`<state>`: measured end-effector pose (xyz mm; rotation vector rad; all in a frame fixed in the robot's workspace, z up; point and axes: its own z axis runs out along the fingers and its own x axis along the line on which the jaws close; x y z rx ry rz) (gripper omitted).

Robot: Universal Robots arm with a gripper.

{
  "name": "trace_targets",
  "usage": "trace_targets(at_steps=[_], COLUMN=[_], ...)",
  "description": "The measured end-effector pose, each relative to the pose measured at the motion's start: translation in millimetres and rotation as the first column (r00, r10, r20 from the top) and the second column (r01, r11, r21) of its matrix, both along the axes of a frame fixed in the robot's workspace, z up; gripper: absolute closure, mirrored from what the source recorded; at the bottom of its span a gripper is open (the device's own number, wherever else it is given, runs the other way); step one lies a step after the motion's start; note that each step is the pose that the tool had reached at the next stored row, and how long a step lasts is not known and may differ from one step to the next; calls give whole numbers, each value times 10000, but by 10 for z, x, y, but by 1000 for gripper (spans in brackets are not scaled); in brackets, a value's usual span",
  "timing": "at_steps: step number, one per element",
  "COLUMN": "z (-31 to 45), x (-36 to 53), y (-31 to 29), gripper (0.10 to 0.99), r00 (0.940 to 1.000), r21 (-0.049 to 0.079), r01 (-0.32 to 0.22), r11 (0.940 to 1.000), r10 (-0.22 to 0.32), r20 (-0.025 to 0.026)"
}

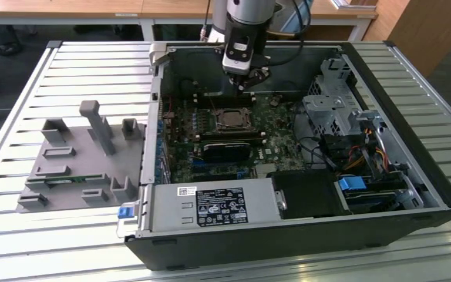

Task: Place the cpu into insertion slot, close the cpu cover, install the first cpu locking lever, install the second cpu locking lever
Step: 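Install the first cpu locking lever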

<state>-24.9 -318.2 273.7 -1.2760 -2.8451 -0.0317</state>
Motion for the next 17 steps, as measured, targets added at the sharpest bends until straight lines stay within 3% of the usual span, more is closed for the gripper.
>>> trace_targets(at_steps=[4, 9, 13, 17], z=[0, 0, -1, -2], x=[0, 0, 0, 0], y=[0, 0, -1, 0], gripper=[980, 980, 980, 980], r00=[9988, 9923, 9809, 9646], r21=[2, 16, 13, 14], r01=[-468, -1225, -1937, -2633], r11=[9989, 9925, 9811, 9647], r10=[468, 1225, 1937, 2632], r20=[113, 166, 175, 175])
